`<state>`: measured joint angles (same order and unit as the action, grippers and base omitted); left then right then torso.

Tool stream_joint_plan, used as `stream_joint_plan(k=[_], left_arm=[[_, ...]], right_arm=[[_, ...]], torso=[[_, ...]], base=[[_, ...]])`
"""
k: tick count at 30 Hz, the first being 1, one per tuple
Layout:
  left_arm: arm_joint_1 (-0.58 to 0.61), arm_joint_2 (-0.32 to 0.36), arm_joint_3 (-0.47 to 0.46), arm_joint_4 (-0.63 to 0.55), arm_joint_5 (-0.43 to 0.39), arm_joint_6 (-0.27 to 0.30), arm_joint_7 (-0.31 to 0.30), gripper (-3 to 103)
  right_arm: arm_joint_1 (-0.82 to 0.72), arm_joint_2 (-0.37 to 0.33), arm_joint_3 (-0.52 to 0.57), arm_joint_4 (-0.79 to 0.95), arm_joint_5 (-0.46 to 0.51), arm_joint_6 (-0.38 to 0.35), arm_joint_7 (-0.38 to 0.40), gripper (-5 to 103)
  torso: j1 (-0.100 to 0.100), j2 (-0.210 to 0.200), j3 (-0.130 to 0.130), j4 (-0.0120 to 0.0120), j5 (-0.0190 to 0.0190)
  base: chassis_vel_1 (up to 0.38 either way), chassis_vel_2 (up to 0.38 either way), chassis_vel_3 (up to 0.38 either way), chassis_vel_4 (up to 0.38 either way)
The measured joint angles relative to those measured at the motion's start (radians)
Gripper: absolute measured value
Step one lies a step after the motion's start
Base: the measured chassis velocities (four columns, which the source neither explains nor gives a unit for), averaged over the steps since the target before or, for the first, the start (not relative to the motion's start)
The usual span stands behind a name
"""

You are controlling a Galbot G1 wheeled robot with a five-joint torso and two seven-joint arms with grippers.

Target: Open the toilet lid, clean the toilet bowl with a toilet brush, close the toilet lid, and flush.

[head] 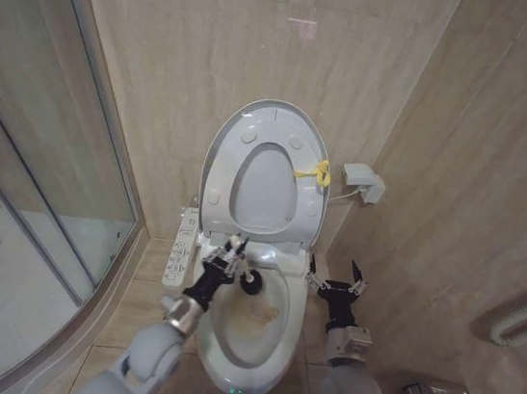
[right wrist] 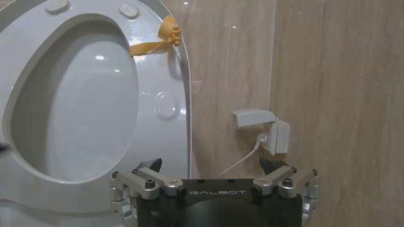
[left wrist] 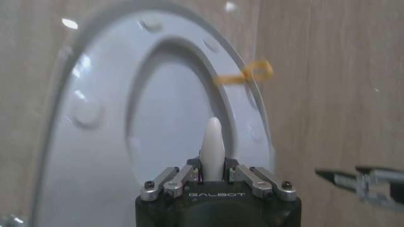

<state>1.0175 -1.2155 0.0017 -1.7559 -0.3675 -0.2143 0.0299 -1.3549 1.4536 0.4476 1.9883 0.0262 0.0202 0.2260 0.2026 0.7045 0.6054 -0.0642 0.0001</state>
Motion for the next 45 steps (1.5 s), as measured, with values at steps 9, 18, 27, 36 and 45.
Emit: stream_joint_plan(k=[9,18,27,36,45], left_arm=[[-0.095,-0.047,0.054,0.229,0.074,-0.013,-0.004,21],[-0.185,-0.093,0.089,0.472,0.092,-0.104,0.046,21],[-0.232,-0.122,0.094,0.601,0.090,-0.141,0.076,21],[-0.200,-0.110,0.114,0.412,0.088,-0.108,0.054,21],[-0.200,-0.150,0.149,0.352,0.089,-0.116,0.069,21]], right_arm=[[0.000,0.000,0.000,0.000,0.000,0.000,0.000,100],[0.000,0.000,0.000,0.000,0.000,0.000,0.000,100],[0.000,0.000,0.000,0.000,0.000,0.000,0.000,100],[0.000,0.000,0.000,0.000,0.000,0.000,0.000,100],[0.000,0.000,0.000,0.000,0.000,0.000,0.000,100]], torso=[[0.000,0.000,0.000,0.0003,0.0000],[0.000,0.000,0.000,0.0000,-0.0001],[0.000,0.000,0.000,0.0001,-0.0001],[0.000,0.000,0.000,0.0001,0.0000],[0.000,0.000,0.000,0.0002,0.0000]], base=[[0.000,0.000,0.000,0.000],[0.000,0.000,0.000,0.000],[0.000,0.000,0.000,0.000],[0.000,0.000,0.000,0.000],[0.000,0.000,0.000,0.000]])
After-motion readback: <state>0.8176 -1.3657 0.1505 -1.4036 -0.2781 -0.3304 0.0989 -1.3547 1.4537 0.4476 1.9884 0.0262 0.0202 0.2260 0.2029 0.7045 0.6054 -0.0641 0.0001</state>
